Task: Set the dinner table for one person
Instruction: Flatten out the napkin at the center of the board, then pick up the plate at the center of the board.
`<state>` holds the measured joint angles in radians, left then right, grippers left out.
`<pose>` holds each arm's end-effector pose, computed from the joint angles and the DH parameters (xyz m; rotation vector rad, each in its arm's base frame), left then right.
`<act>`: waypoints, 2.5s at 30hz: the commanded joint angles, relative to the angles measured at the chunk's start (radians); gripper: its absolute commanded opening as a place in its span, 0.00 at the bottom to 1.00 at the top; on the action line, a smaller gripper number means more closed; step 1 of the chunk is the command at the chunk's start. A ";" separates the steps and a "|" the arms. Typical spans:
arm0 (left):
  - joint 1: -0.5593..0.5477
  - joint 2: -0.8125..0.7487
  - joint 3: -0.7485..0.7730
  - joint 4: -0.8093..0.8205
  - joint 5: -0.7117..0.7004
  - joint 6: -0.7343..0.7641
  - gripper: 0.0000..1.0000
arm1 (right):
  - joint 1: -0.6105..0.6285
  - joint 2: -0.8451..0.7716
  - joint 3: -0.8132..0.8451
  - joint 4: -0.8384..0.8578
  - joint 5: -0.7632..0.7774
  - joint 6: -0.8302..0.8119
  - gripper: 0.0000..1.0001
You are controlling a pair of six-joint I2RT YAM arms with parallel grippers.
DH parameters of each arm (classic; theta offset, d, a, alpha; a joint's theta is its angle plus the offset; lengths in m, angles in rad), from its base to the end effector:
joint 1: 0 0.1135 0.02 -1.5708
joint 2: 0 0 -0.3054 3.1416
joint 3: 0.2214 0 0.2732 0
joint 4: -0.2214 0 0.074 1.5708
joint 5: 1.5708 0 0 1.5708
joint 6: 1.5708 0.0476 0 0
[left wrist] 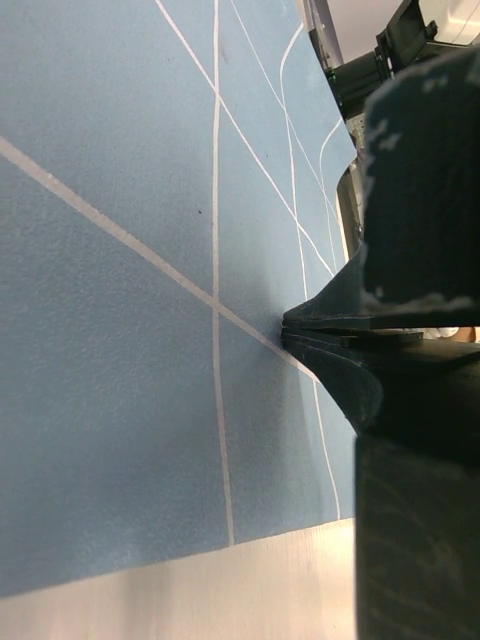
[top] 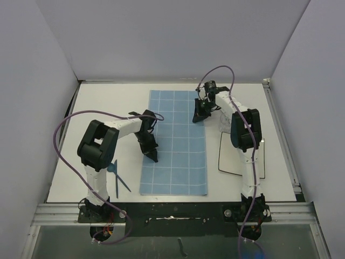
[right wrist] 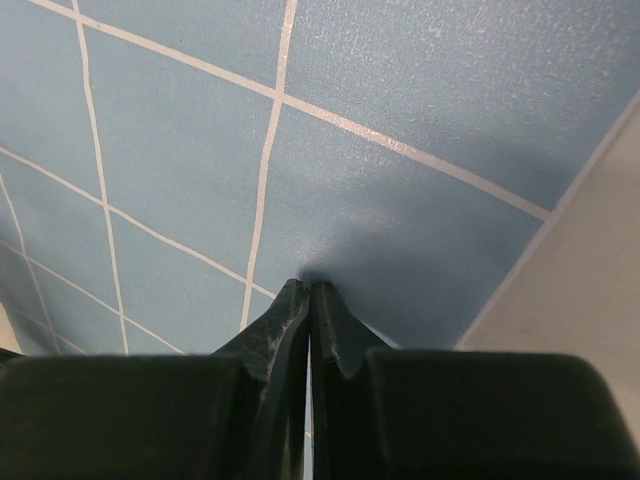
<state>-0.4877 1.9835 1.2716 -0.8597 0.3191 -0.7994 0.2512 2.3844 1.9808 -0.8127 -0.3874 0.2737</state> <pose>0.3317 -0.1928 0.1454 0.4543 -2.8905 0.3760 0.5298 0.1545 0.1630 -0.0675 2.8268 0.6667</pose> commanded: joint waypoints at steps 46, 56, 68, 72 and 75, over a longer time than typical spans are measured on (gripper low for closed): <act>-0.014 -0.499 -0.013 0.292 -0.306 0.274 0.50 | -0.004 -0.529 -0.258 0.039 0.038 -0.027 0.56; -0.014 -0.593 -0.317 0.734 0.178 0.125 0.60 | 0.015 -0.822 -0.500 -0.004 0.205 -0.001 0.60; -0.271 -0.277 -0.022 0.699 0.107 0.177 0.60 | -0.115 -1.036 -0.672 -0.080 0.329 0.071 0.64; -0.312 -0.166 0.055 0.710 0.108 0.163 0.59 | -0.217 -1.045 -0.674 -0.088 0.255 0.067 0.64; -0.334 -0.101 0.095 0.712 0.104 0.161 0.59 | -0.276 -1.049 -0.688 -0.097 0.244 0.064 0.64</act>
<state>-0.8036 1.8111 1.2911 -0.1864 0.4244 -0.6434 0.0376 1.3682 1.3079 -0.9043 -0.1097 0.3294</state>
